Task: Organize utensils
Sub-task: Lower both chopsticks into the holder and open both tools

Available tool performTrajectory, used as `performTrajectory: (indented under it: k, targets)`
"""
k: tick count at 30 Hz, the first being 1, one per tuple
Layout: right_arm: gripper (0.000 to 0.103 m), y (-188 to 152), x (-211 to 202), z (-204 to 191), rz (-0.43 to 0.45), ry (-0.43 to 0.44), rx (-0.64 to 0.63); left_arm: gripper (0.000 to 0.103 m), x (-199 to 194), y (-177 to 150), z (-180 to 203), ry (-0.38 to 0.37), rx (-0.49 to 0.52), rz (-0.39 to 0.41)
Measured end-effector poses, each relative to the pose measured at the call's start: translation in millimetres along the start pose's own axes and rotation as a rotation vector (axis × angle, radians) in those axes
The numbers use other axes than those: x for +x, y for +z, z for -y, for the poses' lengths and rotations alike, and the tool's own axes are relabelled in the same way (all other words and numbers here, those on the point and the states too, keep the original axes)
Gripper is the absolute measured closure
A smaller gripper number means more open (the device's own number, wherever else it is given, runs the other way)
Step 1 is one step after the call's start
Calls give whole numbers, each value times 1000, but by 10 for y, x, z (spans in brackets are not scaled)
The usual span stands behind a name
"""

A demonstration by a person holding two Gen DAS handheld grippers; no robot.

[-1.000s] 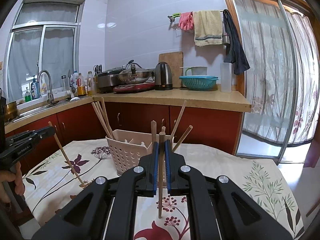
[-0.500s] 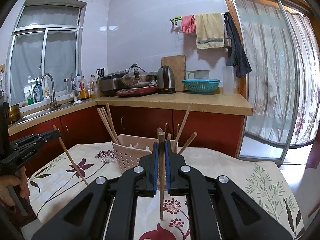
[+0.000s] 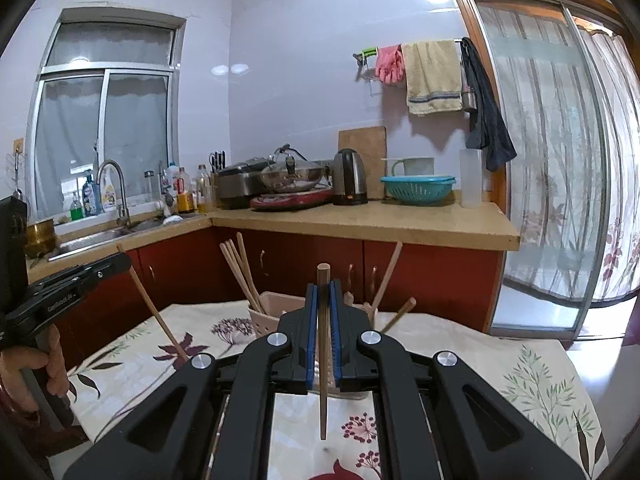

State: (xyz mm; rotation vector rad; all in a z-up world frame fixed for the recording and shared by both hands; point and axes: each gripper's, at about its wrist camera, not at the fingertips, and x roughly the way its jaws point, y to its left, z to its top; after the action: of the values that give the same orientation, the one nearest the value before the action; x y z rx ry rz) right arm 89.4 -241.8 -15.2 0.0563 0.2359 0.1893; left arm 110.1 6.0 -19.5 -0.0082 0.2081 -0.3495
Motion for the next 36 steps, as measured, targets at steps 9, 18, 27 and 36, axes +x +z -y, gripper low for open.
performTrajectory:
  k: [9, 18, 27, 36]
  targets:
    - [96, 363, -59, -97, 95, 56, -8, 96, -60, 378, 58, -34, 17, 95]
    - [96, 692, 92, -113, 180, 57, -34, 96, 122, 734, 192, -62, 53, 181]
    - [96, 801, 427, 27, 215, 18, -30, 96, 443, 904, 270, -73, 61, 223]
    - [96, 624, 889, 166, 164, -11, -10, 96, 861, 714, 270, -61, 66, 173]
